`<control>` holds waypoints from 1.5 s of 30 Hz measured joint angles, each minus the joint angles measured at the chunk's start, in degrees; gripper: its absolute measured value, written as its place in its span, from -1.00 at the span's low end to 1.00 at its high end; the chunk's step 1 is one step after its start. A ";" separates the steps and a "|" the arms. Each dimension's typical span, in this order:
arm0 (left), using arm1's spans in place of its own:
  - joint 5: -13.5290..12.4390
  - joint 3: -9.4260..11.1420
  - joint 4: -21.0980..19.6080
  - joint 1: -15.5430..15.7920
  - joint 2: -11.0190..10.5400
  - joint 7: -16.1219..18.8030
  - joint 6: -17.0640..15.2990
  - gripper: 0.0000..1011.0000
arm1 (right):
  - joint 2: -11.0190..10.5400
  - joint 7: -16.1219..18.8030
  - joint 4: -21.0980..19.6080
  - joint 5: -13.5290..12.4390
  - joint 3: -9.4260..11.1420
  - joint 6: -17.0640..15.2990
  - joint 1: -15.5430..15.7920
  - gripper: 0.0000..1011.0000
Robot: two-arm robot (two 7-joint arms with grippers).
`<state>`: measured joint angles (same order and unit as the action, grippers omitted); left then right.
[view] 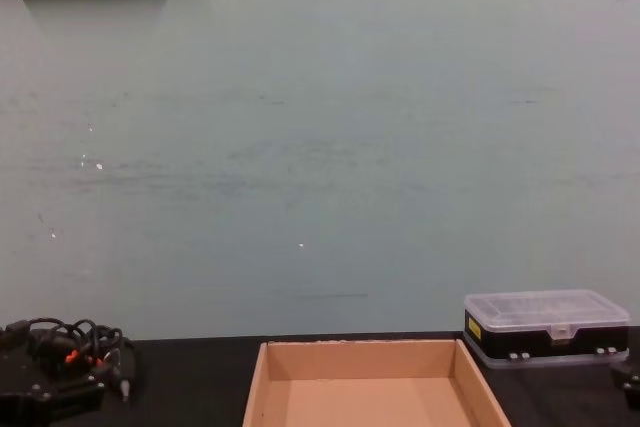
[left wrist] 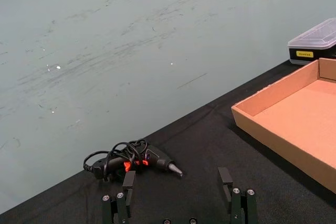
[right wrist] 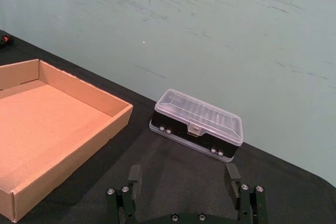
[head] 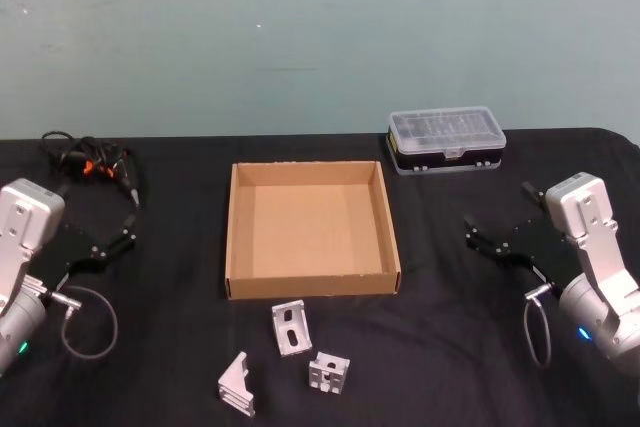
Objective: Use one hand to pick up the angle iron from the table and place it into the box.
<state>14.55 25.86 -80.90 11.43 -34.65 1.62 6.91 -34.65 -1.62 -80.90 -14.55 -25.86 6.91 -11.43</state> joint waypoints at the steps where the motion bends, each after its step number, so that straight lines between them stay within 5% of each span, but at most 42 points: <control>1: 0.00 0.00 0.00 0.00 0.00 0.00 0.00 0.98 | 0.00 0.00 0.00 0.00 0.00 0.00 0.00 0.98; 36: 0.00 0.00 0.00 0.00 0.00 0.00 0.00 0.98 | 0.00 0.00 0.00 0.00 0.00 0.00 0.00 0.98; 45: 0.00 0.00 0.00 0.00 0.00 0.00 0.00 0.98 | -1.48 5.80 -4.69 -3.15 2.34 2.48 2.46 0.98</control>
<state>14.55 25.86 -80.90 11.43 -34.65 1.62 6.91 -36.12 4.19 -85.59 -17.70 -23.53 9.39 -8.98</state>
